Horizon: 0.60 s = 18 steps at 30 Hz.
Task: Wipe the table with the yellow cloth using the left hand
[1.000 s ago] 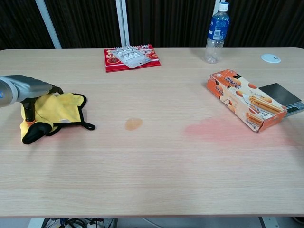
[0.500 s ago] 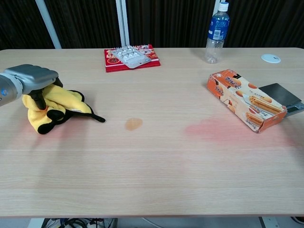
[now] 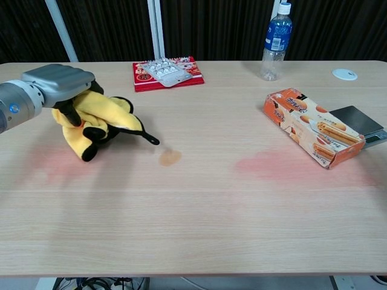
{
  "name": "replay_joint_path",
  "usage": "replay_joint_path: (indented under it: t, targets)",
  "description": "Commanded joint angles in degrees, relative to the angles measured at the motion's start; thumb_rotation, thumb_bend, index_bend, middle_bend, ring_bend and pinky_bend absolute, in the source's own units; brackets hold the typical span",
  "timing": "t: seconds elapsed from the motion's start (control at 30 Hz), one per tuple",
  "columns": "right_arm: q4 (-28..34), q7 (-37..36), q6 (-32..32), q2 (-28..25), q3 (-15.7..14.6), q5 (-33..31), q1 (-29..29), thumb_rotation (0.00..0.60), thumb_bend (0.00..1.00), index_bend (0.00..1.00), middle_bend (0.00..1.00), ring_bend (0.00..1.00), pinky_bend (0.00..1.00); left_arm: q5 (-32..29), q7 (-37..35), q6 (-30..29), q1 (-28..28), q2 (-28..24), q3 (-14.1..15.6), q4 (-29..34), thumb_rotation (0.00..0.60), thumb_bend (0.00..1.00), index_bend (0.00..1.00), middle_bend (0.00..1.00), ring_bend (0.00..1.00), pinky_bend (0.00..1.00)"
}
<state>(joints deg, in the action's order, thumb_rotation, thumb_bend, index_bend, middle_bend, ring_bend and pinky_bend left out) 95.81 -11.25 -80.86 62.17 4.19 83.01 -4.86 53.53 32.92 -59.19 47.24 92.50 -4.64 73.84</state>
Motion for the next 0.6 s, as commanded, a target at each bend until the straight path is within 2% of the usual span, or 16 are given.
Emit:
replay_joint_path:
  t: [0.03, 0.3, 0.6]
  targets:
    - [0.0, -0.1, 0.0, 0.0, 0.0, 0.0, 0.0, 0.6, 0.16, 0.0, 0.0, 0.0, 0.13, 3.6, -1.1, -2.0, 0.4, 0.0, -1.1, 3.0, 0.6, 0.45, 0.68, 0.71, 0.62, 0.73]
    - [0.1, -0.3, 0.0, 0.0, -0.1, 0.2, 0.0, 0.6, 0.16, 0.0, 0.0, 0.0, 0.13, 6.7, 1.0, -3.0, 2.8, 4.1, -3.9, 6.0, 0.6, 0.45, 0.68, 0.71, 0.62, 0.73]
    - [0.1, -0.8, 0.1, -0.1, 0.0, 0.0, 0.0, 0.6, 0.16, 0.0, 0.0, 0.0, 0.13, 8.1, 3.1, -0.6, 5.3, 10.6, -4.4, 0.8, 0.6, 0.45, 0.68, 0.71, 0.62, 0.73]
